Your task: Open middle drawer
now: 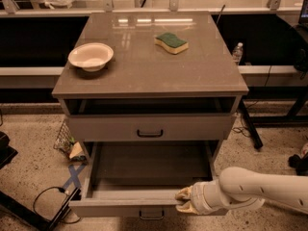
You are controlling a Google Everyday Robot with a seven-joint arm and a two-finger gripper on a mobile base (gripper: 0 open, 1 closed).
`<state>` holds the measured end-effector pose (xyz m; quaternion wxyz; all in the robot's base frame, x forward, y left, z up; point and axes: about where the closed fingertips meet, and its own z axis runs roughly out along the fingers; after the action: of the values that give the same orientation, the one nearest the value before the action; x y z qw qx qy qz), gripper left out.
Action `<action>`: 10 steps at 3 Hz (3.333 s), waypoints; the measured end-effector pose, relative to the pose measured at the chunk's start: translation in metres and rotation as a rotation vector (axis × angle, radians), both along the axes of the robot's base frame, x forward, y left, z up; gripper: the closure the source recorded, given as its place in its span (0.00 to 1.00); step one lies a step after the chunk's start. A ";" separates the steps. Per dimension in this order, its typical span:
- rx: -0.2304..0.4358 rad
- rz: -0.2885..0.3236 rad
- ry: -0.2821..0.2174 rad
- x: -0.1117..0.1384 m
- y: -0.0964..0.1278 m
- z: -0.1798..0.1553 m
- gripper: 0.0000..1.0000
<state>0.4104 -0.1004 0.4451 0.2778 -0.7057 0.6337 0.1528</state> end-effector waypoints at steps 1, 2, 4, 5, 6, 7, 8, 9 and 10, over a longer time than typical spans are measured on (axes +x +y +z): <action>0.001 0.009 0.002 -0.002 0.001 0.000 1.00; 0.015 0.134 0.028 -0.035 0.011 0.003 1.00; 0.015 0.134 0.028 -0.034 0.011 0.003 0.59; 0.016 0.136 0.031 -0.035 0.012 0.002 0.28; 0.017 0.138 0.032 -0.035 0.013 0.002 0.05; 0.012 0.137 0.033 -0.035 0.012 0.003 0.00; -0.060 0.113 0.028 -0.032 0.001 0.030 0.00; -0.171 0.063 0.044 -0.026 -0.025 0.075 0.18; -0.236 -0.021 -0.020 0.007 -0.059 0.125 0.41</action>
Offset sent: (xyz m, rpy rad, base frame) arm -0.2630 0.0317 0.0333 0.1139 0.2160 1.0257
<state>0.4176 -0.1595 0.5703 0.2006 -0.7285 0.6516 0.0670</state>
